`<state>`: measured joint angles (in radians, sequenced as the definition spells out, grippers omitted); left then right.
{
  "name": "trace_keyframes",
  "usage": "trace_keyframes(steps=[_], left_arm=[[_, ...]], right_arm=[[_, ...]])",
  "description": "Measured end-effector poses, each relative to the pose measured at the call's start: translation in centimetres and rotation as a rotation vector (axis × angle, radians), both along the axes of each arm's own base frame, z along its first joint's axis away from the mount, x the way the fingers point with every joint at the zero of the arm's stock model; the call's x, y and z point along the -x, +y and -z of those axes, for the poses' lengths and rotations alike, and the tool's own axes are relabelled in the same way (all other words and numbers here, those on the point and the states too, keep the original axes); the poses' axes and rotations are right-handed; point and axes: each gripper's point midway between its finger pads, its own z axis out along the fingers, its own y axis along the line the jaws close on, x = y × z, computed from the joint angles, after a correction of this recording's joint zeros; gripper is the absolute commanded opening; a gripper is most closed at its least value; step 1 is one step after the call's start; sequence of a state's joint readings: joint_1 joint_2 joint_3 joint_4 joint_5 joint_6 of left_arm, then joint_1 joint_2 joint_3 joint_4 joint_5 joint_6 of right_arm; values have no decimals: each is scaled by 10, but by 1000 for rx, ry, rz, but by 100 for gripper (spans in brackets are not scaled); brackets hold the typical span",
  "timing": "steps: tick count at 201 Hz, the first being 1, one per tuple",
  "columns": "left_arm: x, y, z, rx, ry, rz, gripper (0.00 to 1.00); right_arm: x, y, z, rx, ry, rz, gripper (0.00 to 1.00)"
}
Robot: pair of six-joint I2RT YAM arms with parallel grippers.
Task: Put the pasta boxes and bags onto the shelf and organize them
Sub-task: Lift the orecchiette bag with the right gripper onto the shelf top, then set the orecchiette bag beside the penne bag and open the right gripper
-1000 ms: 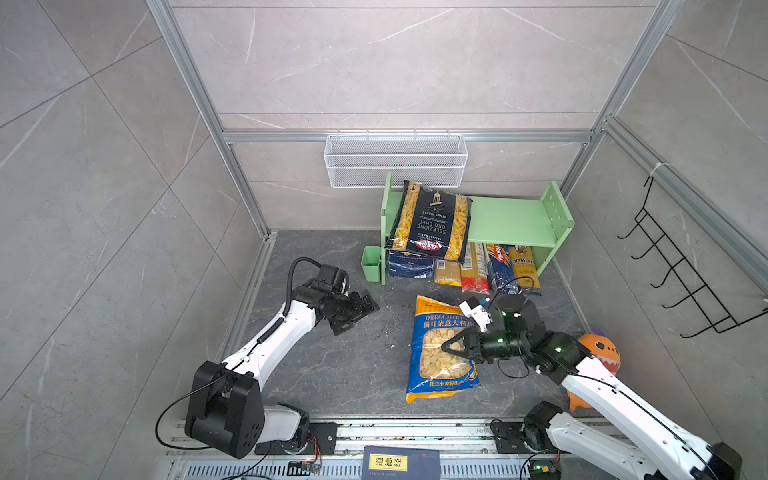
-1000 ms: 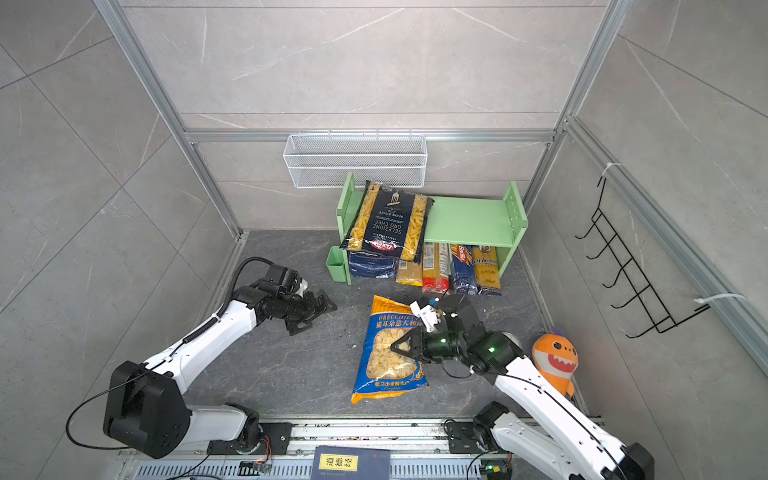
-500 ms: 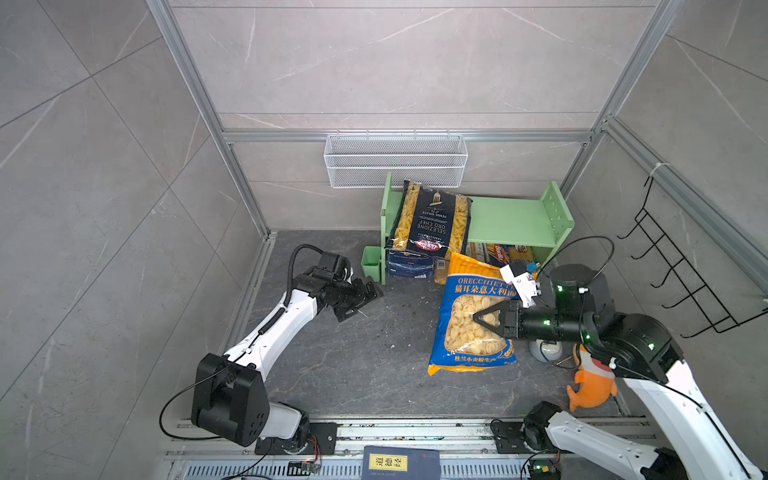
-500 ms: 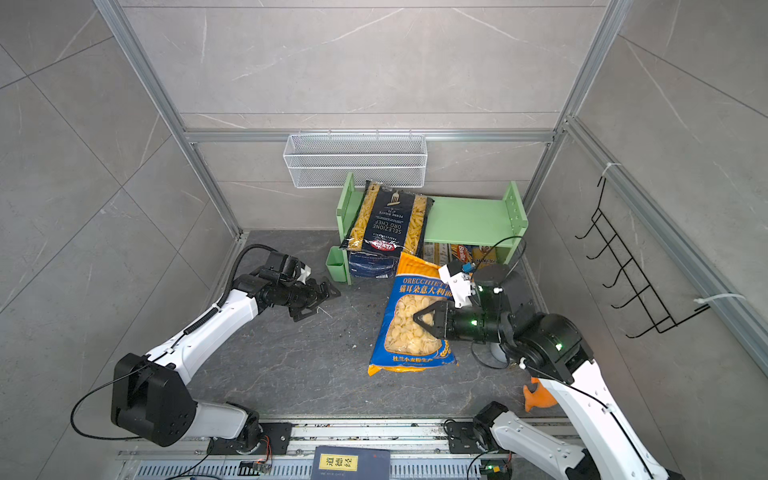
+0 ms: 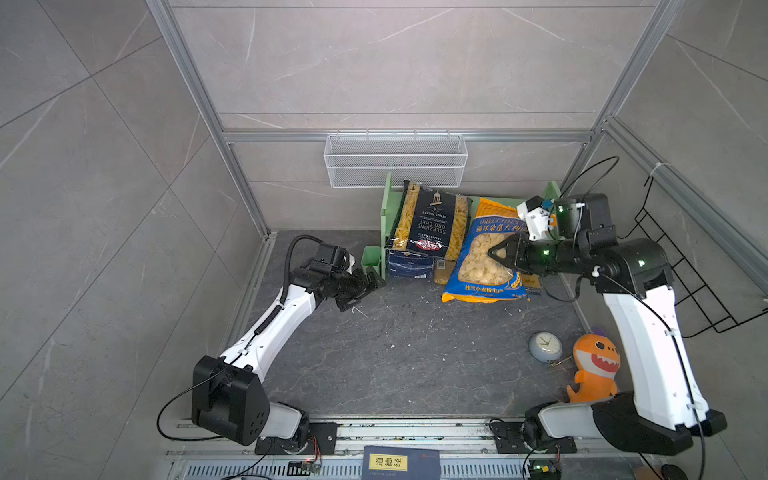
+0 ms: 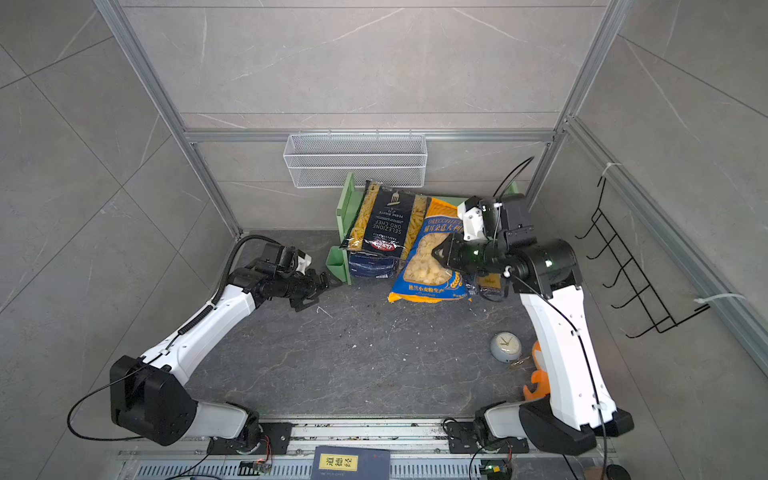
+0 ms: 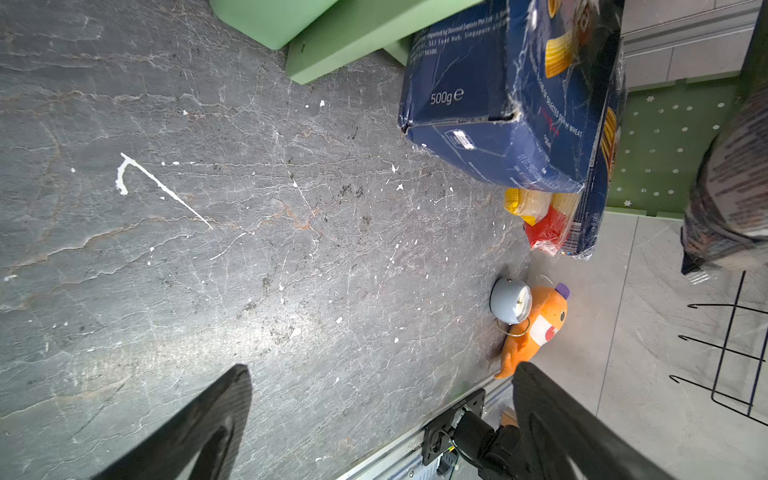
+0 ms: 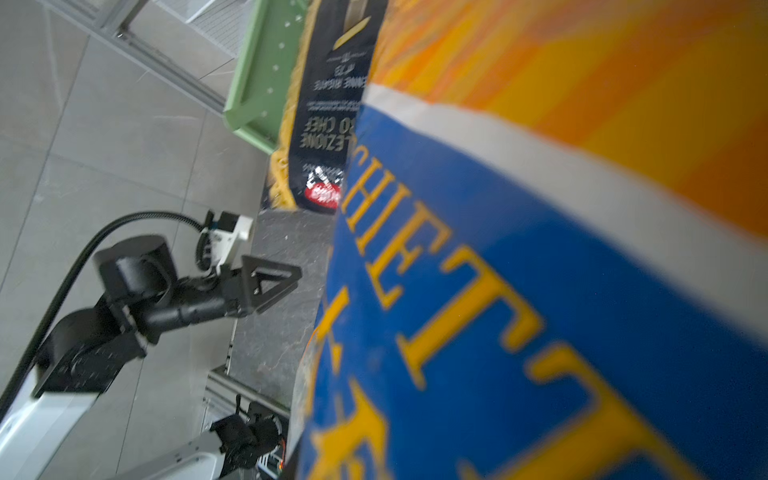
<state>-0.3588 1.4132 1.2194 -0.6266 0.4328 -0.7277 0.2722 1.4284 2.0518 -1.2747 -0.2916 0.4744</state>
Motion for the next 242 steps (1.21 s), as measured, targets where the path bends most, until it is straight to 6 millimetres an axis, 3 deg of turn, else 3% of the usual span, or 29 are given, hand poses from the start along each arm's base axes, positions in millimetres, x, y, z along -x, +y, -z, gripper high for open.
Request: trace_keyframes(steps=[26, 51, 99, 127, 152, 176, 242], left_arm=[[-4, 3, -6, 13, -13, 1, 100], [-13, 8, -21, 28, -53, -5, 100], [-32, 17, -38, 56, -93, -15, 100], [-42, 22, -35, 61, -76, -20, 100], [-51, 24, -32, 63, -57, -26, 100], [-59, 22, -30, 72, -47, -22, 100], [-66, 19, -18, 75, -14, -23, 100]], right_arm=[[-36, -13, 8, -13, 37, 51, 23], [-69, -31, 2, -51, 23, 96, 24], [-112, -70, -7, -101, -29, 176, 25], [-136, -82, 8, -136, 1, 180, 26], [-160, -88, 36, -148, 57, 182, 26], [-174, -94, 54, -152, 91, 181, 28], [-193, -130, 45, -167, 30, 201, 35]])
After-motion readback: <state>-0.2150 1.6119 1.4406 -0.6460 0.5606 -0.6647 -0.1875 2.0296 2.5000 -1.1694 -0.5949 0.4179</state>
